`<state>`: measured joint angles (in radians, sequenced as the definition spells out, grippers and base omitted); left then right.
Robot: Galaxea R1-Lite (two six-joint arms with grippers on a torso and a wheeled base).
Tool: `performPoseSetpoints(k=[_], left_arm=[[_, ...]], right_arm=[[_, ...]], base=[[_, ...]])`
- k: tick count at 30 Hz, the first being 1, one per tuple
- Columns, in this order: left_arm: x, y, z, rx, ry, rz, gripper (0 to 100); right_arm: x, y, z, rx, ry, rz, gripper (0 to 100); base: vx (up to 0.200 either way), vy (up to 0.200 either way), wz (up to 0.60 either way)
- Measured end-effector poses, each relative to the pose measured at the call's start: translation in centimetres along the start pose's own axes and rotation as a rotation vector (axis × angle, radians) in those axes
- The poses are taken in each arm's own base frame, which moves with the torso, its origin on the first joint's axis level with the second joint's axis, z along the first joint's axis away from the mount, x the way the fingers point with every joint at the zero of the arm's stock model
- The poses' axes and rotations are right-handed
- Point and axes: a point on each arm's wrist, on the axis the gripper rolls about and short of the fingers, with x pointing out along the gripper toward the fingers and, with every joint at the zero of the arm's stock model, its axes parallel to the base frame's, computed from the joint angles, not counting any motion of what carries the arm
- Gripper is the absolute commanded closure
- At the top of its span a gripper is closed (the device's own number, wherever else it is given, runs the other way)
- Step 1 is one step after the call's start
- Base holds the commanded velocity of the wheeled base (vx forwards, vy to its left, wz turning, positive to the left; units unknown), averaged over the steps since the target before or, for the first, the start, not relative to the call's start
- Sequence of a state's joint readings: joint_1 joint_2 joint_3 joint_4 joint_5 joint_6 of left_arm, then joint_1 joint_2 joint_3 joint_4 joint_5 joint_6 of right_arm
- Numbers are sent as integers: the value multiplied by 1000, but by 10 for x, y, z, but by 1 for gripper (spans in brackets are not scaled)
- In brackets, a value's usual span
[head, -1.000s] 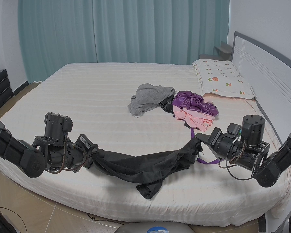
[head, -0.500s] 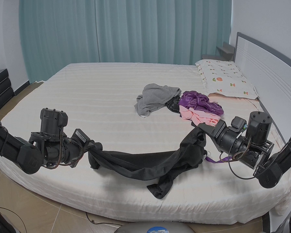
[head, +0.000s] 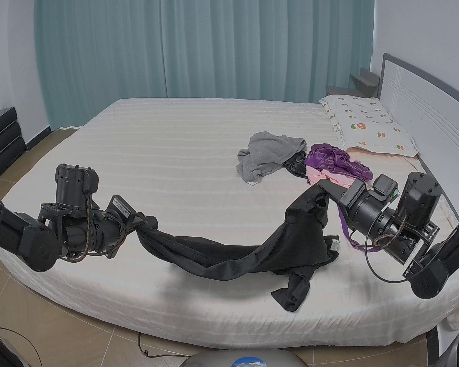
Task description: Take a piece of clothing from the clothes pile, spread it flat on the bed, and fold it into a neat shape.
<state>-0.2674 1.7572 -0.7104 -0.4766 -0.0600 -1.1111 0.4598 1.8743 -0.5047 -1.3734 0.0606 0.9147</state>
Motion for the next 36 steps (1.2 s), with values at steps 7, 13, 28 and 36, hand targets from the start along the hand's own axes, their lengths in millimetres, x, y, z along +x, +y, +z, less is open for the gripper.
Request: performPoseSetpoints(k=[7,13,28,36], left_arm=[[-5,-3,1,3,-9,-16,100],[-8,-4,2,4,-12,-24,100],[-10,-6,2,7,-15,-32,100],[-10,-5,-2,19,-3,-29,100]], right_arm=[[-3,7,6,-8,-23,27,100],[-1,16,11,-29,-41,57,100],[-2,16,15,-38,-58,58,100],[-7,10,14,-52,-52,33,100]], base=[[0,200,0],[0,200,0],[0,160,0],[0,0,0]])
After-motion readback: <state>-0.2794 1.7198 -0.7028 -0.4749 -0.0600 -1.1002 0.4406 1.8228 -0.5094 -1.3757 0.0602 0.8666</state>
